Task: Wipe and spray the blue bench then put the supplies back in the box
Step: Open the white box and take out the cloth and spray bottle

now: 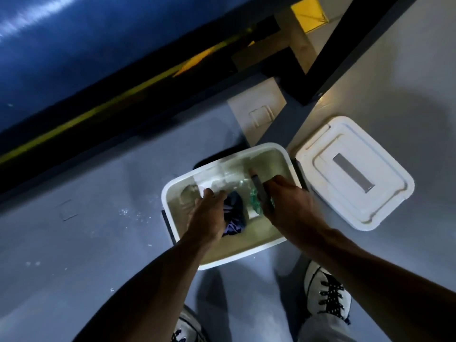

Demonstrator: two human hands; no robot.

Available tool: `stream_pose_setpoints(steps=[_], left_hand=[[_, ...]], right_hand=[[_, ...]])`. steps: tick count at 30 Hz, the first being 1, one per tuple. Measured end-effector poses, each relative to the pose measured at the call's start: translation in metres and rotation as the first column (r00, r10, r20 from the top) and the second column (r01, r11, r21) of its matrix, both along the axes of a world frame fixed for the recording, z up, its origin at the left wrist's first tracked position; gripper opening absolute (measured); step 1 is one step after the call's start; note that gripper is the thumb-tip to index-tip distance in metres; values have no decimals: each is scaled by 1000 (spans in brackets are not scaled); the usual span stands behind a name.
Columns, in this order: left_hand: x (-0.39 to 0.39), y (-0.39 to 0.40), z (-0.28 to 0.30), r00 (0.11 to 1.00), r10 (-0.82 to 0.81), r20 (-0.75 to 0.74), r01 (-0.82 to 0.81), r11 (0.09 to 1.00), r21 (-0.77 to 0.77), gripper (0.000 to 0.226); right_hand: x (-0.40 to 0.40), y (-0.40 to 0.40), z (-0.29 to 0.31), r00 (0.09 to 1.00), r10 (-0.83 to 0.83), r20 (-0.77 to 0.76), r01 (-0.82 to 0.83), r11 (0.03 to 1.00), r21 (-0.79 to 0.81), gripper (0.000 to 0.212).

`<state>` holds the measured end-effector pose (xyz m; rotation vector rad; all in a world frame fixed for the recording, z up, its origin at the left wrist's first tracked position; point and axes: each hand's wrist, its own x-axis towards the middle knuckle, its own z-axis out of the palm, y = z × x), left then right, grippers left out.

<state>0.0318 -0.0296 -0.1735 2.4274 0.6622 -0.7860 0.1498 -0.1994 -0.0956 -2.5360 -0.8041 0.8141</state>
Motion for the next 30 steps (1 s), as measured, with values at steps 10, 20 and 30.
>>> stream_pose_setpoints(steps=[10, 20, 30], left_hand=[[-12, -10, 140, 897, 394, 201, -369, 917, -149, 21], [-108, -113, 156, 877, 477, 51, -448, 852, -272, 28], [-138, -151, 9, 849, 528, 22, -524, 847, -94, 46]], right_hand=[[-23, -36, 128, 966, -238, 102, 211, 953, 218, 14], [-88, -125, 133, 973, -227, 39, 216, 957, 191, 10], [-115, -167, -18, 996, 4, 85, -11, 996, 86, 14]])
